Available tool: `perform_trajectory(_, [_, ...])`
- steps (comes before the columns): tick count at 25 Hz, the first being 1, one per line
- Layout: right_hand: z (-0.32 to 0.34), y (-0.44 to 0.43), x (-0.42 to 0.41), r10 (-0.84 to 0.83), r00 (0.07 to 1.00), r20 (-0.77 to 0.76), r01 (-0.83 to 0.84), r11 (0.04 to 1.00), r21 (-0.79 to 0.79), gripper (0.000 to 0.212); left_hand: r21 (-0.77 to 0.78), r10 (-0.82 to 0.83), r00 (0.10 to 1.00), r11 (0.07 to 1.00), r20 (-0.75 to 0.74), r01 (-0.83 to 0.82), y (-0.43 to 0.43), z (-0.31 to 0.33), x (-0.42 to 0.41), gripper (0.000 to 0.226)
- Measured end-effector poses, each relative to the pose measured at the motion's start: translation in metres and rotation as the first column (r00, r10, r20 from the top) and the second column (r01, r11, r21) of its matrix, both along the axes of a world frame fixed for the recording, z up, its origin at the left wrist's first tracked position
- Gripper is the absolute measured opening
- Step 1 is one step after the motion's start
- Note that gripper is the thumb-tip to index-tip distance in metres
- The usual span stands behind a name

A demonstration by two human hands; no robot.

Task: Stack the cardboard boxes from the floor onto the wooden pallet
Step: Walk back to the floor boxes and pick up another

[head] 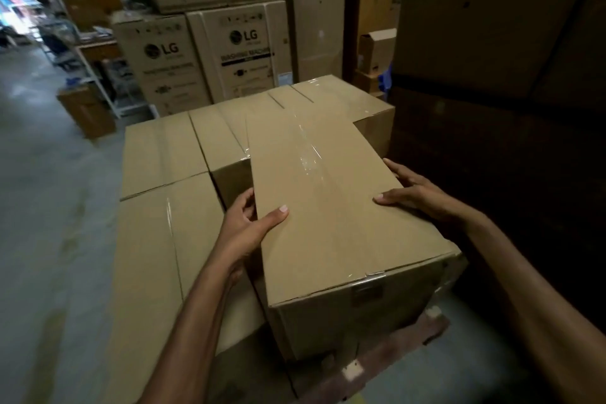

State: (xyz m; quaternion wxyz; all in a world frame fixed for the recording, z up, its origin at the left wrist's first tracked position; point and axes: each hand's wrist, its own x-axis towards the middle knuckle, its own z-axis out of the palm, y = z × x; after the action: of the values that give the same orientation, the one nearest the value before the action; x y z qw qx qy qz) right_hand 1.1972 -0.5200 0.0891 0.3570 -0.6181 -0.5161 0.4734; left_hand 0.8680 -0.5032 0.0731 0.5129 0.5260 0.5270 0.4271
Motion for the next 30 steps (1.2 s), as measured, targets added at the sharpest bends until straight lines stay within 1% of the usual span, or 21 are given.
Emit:
perform_trajectory(4, [-0.021,0.035,-0.020,0.082,0.993,-0.085,-0.087,0.994,-0.060,0.094,-0.053,0.103,0.994,0.993,-0.043,-0.105,0.017,-0.016,-0.018,0.071])
perform_trajectory(7, [-0.038,0.061,-0.026,0.133,0.983,-0.131,-0.143,0.987,-0.076,0.092,-0.094,0.152,0.984,0.983,-0.094,-0.160,0.028,-0.029,-0.023,0.055])
perform_trajectory(9, [-0.050,0.080,-0.026,0.194,0.968,-0.158,-0.210,0.973,-0.092,0.092,-0.126,0.191,0.974,0.970,-0.119,-0.206,0.033,-0.041,-0.024,0.052])
perform_trajectory(12, [-0.070,0.103,-0.024,0.243,0.951,-0.190,-0.265,0.959,-0.097,0.088,-0.135,0.269,0.948,0.947,-0.170,-0.293,0.041,-0.056,-0.022,0.048])
perform_trajectory(15, [-0.090,0.122,-0.020,0.296,0.925,-0.237,-0.325,0.941,-0.091,0.084,-0.150,0.360,0.917,0.910,-0.172,-0.386,0.048,-0.071,-0.015,0.055])
perform_trajectory(17, [-0.100,0.126,-0.020,0.303,0.918,-0.256,-0.336,0.937,-0.095,0.088,-0.164,0.398,0.897,0.888,-0.192,-0.429,0.050,-0.079,-0.015,0.063])
perform_trajectory(21, [-0.123,0.125,-0.023,0.316,0.914,-0.255,-0.355,0.927,-0.121,0.096,-0.147,0.464,0.848,0.848,-0.255,-0.509,0.051,-0.101,-0.021,0.108])
perform_trajectory(22, [-0.127,0.124,-0.024,0.317,0.913,-0.258,-0.355,0.927,-0.118,0.098,-0.144,0.468,0.839,0.843,-0.278,-0.518,0.050,-0.104,-0.021,0.112])
perform_trajectory(23, [-0.131,0.124,-0.026,0.321,0.911,-0.260,-0.359,0.927,-0.112,0.099,-0.147,0.469,0.832,0.839,-0.296,-0.525,0.048,-0.105,-0.020,0.109])
perform_trajectory(25, [-0.135,0.125,-0.030,0.338,0.906,-0.256,-0.373,0.922,-0.104,0.099,-0.149,0.472,0.820,0.830,-0.324,-0.537,0.043,-0.105,-0.020,0.090])
perform_trajectory(26, [-0.136,0.126,-0.032,0.336,0.906,-0.259,-0.373,0.922,-0.106,0.099,-0.134,0.474,0.812,0.830,-0.341,-0.541,0.043,-0.106,-0.020,0.085])
perform_trajectory(28, [-0.142,0.127,-0.034,0.324,0.912,-0.253,-0.361,0.926,-0.114,0.098,-0.105,0.460,0.797,0.839,-0.391,-0.535,0.045,-0.108,-0.020,0.083])
perform_trajectory(30, [-0.147,0.126,-0.036,0.326,0.917,-0.231,-0.360,0.925,-0.123,0.101,-0.056,0.425,0.768,0.858,-0.479,-0.510,0.048,-0.108,-0.020,0.082])
